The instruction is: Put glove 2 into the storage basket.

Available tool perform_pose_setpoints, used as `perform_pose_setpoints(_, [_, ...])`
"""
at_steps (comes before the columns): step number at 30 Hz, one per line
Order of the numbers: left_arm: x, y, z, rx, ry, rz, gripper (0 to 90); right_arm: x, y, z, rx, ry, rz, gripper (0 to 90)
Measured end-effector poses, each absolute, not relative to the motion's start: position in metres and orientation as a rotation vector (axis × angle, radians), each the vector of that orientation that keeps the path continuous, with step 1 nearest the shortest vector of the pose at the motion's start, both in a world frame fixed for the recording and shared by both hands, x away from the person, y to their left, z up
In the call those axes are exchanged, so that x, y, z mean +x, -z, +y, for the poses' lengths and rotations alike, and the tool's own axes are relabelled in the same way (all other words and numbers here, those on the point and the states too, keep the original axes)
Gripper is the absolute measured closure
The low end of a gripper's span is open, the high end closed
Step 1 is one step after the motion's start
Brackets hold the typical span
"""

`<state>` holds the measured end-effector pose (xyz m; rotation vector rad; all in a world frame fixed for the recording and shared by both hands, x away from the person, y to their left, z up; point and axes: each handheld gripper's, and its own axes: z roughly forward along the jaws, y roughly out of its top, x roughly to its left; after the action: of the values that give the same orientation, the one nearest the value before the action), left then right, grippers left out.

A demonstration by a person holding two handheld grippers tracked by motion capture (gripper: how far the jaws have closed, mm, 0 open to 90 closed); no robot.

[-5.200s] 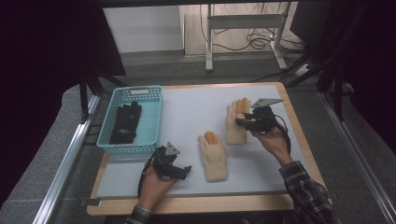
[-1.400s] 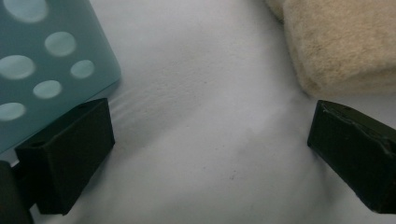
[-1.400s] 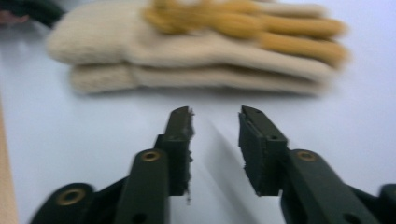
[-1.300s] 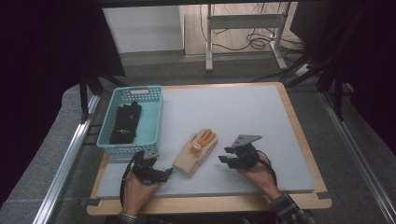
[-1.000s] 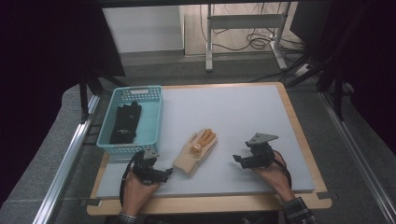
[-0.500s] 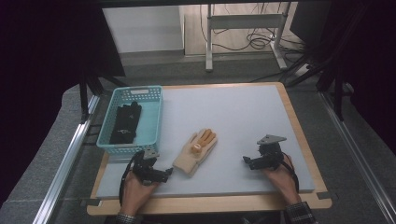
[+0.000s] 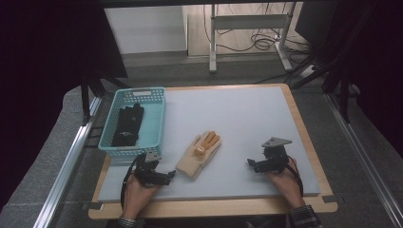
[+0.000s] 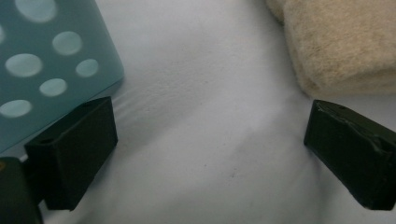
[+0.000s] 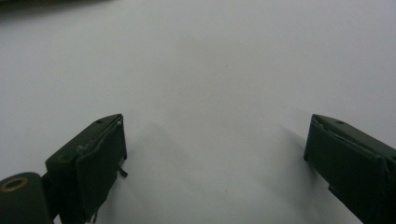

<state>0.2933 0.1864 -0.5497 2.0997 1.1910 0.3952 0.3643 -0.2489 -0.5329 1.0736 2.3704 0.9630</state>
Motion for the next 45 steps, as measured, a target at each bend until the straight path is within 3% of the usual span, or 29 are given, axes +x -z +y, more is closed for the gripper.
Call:
perform_pose_setpoints(8, [0.290, 0.535, 0.182, 2.072, -0.289, 1.154, 2.6, 0.364, 0.533, -0.249, 1.073, -0.962, 2.367, 6.0])
perform_pose_setpoints(25, [0.308, 0.501, 0.145, 2.127, -0.210, 1.028, 0.6, 0.364, 0.533, -0.249, 1.072, -0.963, 2.366, 6.2])
perform_pose_setpoints(45, [0.365, 0.519, 0.080, 2.277, -0.173, 1.065, 0.0, 0.364, 0.533, -0.249, 1.072, -0.963, 2.366, 6.2])
